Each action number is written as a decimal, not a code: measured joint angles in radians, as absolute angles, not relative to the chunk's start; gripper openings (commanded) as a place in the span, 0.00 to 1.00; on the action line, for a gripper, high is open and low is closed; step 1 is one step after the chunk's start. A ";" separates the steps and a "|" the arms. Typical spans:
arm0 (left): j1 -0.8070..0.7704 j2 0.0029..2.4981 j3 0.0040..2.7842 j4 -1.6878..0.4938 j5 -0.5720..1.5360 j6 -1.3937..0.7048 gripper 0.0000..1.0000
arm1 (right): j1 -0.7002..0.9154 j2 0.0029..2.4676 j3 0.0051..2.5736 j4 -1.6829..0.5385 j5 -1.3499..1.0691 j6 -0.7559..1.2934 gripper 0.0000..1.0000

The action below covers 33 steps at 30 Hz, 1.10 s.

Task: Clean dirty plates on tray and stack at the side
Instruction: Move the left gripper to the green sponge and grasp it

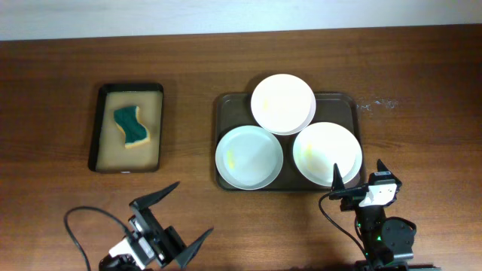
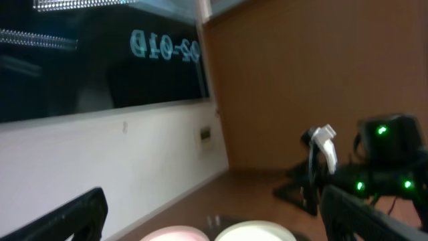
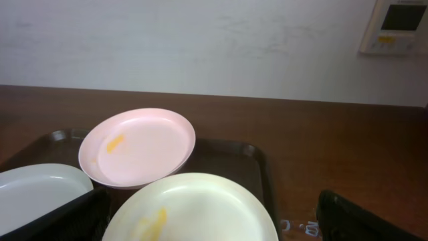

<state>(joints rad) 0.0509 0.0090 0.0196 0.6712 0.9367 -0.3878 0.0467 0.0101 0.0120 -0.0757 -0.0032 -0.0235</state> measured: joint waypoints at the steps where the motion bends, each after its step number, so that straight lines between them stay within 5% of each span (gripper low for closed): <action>1: 0.051 0.009 0.032 0.701 0.940 -0.399 0.99 | 0.047 0.010 0.012 -0.075 -0.003 -0.023 0.98; 6: 0.051 0.028 0.212 0.378 0.904 -0.341 0.99 | 0.047 0.010 0.012 -0.076 -0.004 -0.023 0.98; 15: 0.050 0.579 1.159 -0.803 0.724 -0.010 0.99 | 0.047 0.010 0.012 -0.075 -0.003 -0.023 0.98; 19: 0.049 0.800 1.375 -0.937 0.678 0.064 0.99 | 0.047 0.010 0.012 -0.075 -0.003 -0.023 0.98; 27: 0.049 1.388 1.815 -1.319 0.268 -0.017 0.99 | 0.047 0.010 0.012 -0.075 -0.004 -0.023 0.98; 33: 0.049 1.721 1.872 -1.209 0.188 -0.025 0.99 | 0.047 0.010 0.012 -0.075 -0.003 -0.023 0.99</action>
<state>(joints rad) 0.0486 1.7206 1.8725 -1.2095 0.1883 -0.0246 0.0467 0.0101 0.0120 -0.0753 -0.0029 -0.0235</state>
